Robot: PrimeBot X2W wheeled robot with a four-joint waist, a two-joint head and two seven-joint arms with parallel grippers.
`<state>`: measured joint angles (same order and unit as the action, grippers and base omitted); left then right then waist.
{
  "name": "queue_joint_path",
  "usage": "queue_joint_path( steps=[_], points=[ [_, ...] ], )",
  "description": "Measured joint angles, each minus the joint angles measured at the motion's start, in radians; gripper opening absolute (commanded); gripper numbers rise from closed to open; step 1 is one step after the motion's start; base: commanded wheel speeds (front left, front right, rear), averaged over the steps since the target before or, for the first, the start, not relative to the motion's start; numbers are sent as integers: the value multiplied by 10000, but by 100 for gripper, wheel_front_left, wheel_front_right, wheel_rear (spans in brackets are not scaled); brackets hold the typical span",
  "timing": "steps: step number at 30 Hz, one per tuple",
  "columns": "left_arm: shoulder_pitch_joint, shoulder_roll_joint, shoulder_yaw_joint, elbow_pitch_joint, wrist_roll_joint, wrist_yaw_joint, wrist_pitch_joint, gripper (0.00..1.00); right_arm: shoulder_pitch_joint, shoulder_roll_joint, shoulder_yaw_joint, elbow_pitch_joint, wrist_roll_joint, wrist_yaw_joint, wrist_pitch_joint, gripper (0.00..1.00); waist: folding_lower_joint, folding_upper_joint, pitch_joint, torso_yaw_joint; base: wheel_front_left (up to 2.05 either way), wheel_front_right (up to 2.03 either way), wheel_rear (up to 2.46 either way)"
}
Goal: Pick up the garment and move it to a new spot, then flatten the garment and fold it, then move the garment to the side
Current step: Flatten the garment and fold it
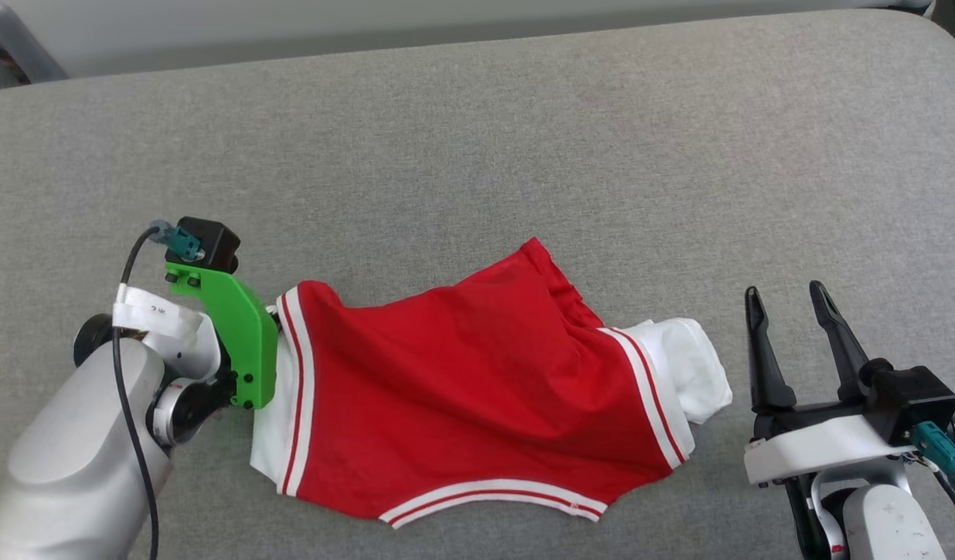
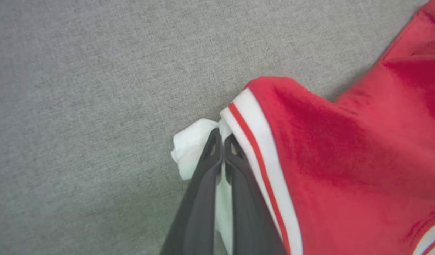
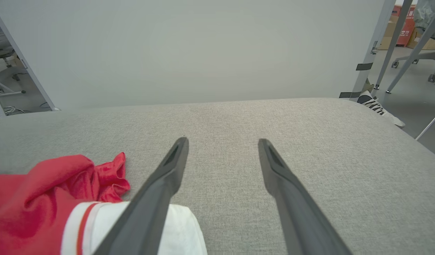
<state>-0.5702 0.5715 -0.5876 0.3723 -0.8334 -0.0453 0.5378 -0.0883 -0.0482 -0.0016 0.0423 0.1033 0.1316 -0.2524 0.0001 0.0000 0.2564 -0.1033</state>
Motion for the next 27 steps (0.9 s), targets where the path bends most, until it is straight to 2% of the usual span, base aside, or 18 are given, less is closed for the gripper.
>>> queue_joint_path(
  steps=[1, 6, 11, 16, 21, 27],
  points=[
    [-82, -104, -59, 205, 86, -71, -209, 100, -2, 0, -10, 0, 0, 0, -2, 100, 0, 0, 58, -32, 0, 0, 0],
    [-282, -460, -207, 1032, 541, -364, -1492, 100, -2, 2, -25, 42, -19, 0, 0, 100, 0, 0, 48, -8, 0, 0, 0],
    [-311, -669, -151, 1216, 1024, -491, -3616, 100, 14, 2, -276, 105, -71, 0, 0, 100, 0, 0, -293, 185, 0, 0, 0],
    [-248, -715, -73, 788, 1530, -550, -5653, 100, 111, 4, -497, 171, -217, 0, 0, 100, 0, 0, -771, 471, 0, 0, 0],
    [431, -669, 142, 52, 1914, -192, -7300, 100, 373, 0, -884, 180, -326, 0, -2, 100, 0, 0, -1318, 819, 0, 0, 0],
    [1959, -755, 558, -1198, 2359, 604, -7917, 100, 682, 2, -1103, 151, -627, 0, -2, 100, 0, 0, -1865, 1270, 0, 0, 0]
  ],
)
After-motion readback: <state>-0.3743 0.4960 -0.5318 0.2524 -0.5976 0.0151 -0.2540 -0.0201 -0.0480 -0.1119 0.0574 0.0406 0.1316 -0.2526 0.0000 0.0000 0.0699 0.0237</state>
